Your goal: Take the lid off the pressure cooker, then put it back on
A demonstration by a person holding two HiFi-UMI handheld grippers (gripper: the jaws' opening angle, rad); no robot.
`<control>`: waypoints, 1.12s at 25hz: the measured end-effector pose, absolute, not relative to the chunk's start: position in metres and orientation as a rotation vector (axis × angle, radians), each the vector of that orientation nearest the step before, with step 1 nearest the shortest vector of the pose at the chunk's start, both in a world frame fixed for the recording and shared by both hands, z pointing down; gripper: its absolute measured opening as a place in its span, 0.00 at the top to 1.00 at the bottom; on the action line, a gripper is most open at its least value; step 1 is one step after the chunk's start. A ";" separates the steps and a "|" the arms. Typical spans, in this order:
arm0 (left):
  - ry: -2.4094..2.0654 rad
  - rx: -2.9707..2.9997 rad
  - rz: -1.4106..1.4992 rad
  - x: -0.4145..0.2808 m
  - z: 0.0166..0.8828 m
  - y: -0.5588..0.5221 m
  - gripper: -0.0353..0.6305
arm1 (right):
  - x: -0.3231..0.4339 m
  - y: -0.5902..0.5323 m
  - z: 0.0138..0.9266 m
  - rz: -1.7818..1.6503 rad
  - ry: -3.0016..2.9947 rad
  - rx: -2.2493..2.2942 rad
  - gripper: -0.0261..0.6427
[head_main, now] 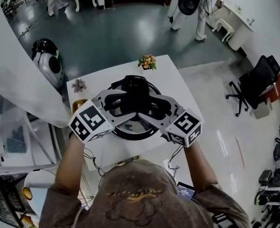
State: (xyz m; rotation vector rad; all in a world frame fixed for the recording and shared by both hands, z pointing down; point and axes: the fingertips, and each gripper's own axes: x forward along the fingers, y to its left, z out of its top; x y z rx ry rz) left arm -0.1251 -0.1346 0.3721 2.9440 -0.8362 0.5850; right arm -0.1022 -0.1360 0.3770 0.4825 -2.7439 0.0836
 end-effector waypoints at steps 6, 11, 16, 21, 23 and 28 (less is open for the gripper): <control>-0.812 2.943 0.596 -0.134 0.385 -0.143 0.55 | -0.111 -0.144 0.391 0.093 -2.725 0.500 0.57; -0.797 2.932 0.606 -0.138 0.398 -0.148 0.55 | -0.115 -0.149 0.404 0.094 -2.706 0.503 0.57; -0.799 2.928 0.650 -0.137 0.410 -0.153 0.55 | -0.114 -0.153 0.416 0.104 -2.681 0.501 0.57; -0.793 2.923 0.682 -0.136 0.418 -0.157 0.55 | -0.113 -0.158 0.425 0.126 -2.679 0.510 0.57; -0.788 2.918 0.681 -0.137 0.420 -0.158 0.55 | -0.114 -0.158 0.427 0.133 -2.675 0.504 0.57; -0.798 2.904 0.653 -0.141 0.424 -0.161 0.55 | -0.119 -0.162 0.429 0.142 -2.682 0.499 0.57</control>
